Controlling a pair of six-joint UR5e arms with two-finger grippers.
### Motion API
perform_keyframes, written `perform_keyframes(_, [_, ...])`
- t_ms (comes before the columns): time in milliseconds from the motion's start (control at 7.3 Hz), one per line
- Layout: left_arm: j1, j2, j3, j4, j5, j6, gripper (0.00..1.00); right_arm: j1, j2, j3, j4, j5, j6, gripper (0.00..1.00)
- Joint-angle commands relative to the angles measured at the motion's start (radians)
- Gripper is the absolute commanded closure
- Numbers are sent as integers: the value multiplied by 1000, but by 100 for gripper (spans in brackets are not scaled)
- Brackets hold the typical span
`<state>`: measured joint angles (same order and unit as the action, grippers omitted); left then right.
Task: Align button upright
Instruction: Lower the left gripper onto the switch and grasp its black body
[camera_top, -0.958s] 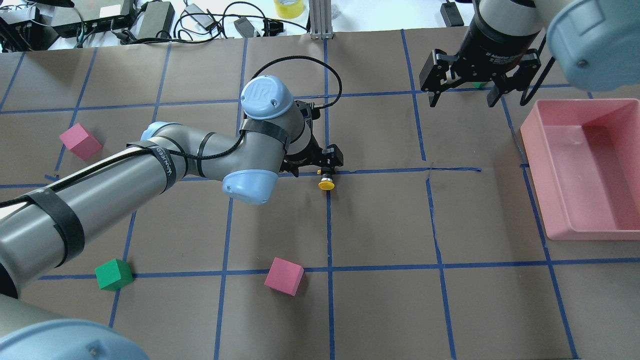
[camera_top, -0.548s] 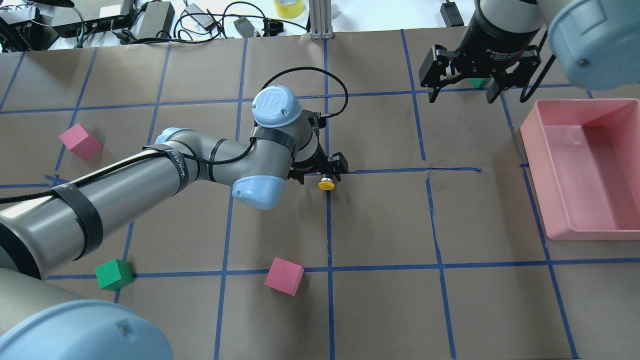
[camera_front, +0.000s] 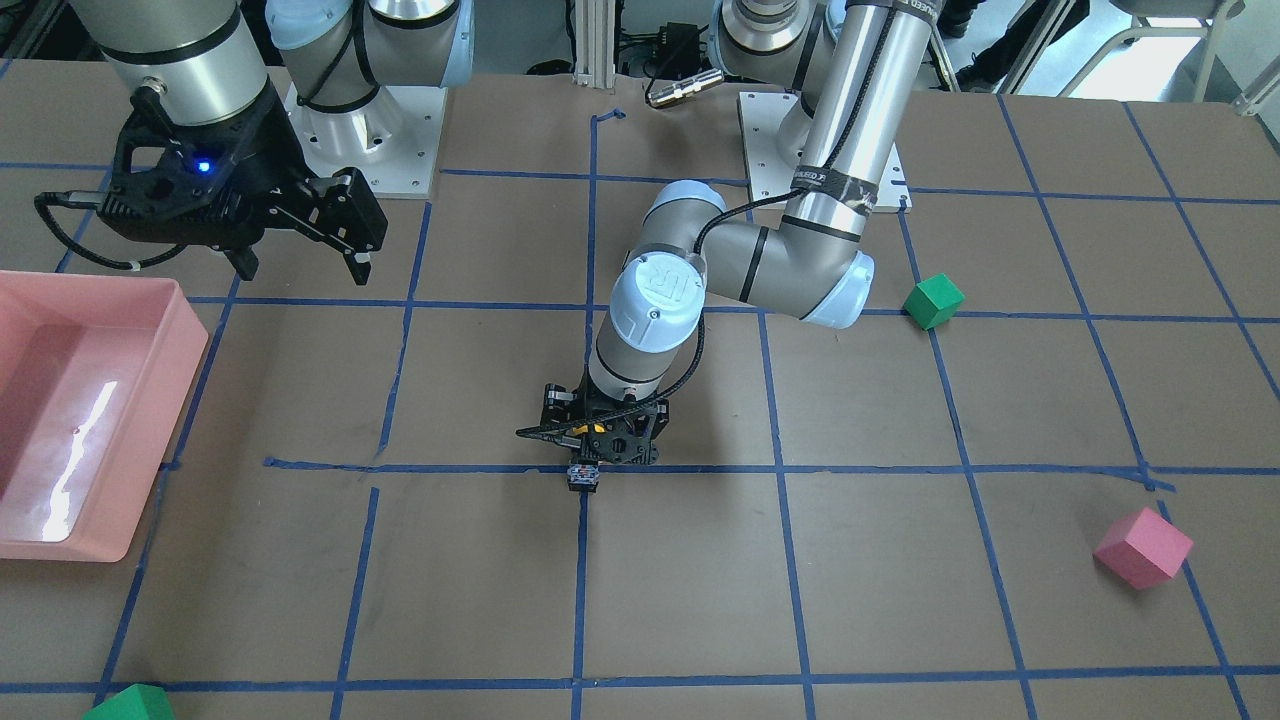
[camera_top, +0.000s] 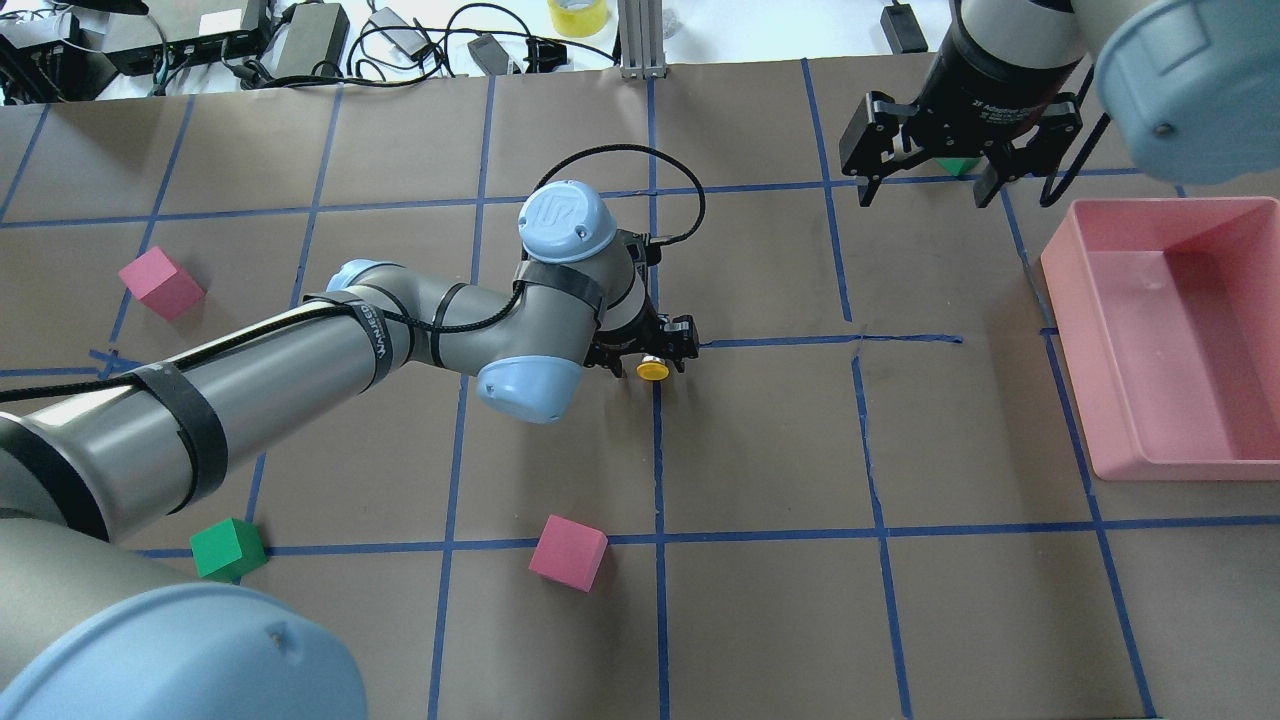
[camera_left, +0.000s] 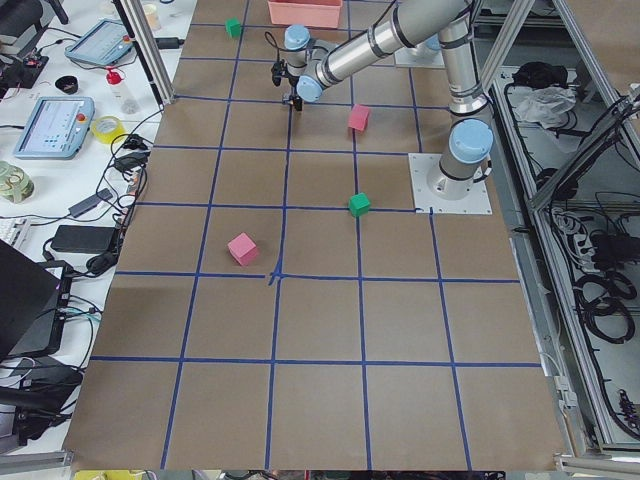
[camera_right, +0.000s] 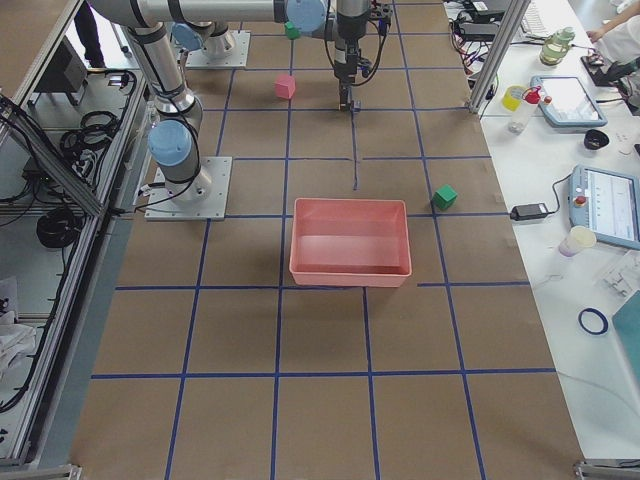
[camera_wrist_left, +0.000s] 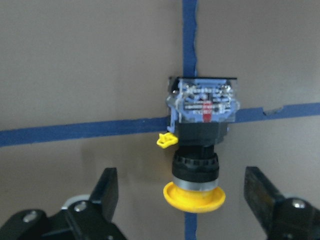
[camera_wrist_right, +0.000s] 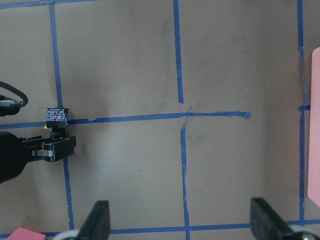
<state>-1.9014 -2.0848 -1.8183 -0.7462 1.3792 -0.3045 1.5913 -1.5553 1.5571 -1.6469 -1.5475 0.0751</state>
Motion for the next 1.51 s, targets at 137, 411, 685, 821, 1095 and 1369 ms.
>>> perform_keyframes(137, [-1,-1,4,-5,-52,-2,100,-4,-2,-2,-5,-6,0,0])
perform_keyframes(411, [-1,3,11,-12,-51,-149,100,-10,1,7,-39,-10,0,0])
perform_keyframes(685, [1,23,17,-42,-60,-185,100,-11,1,3,-36,0,0,0])
perform_keyframes(821, [7,32,51,-133,-96,-265,100,-11,1,6,-39,6,2,0])
perform_keyframes(1095, [57,34,93,-243,-341,-485,100,-11,-9,-5,-31,-17,2,0])
perform_keyframes(1369, [120,34,85,-303,-381,-472,100,-11,-3,9,-33,-16,2,0])
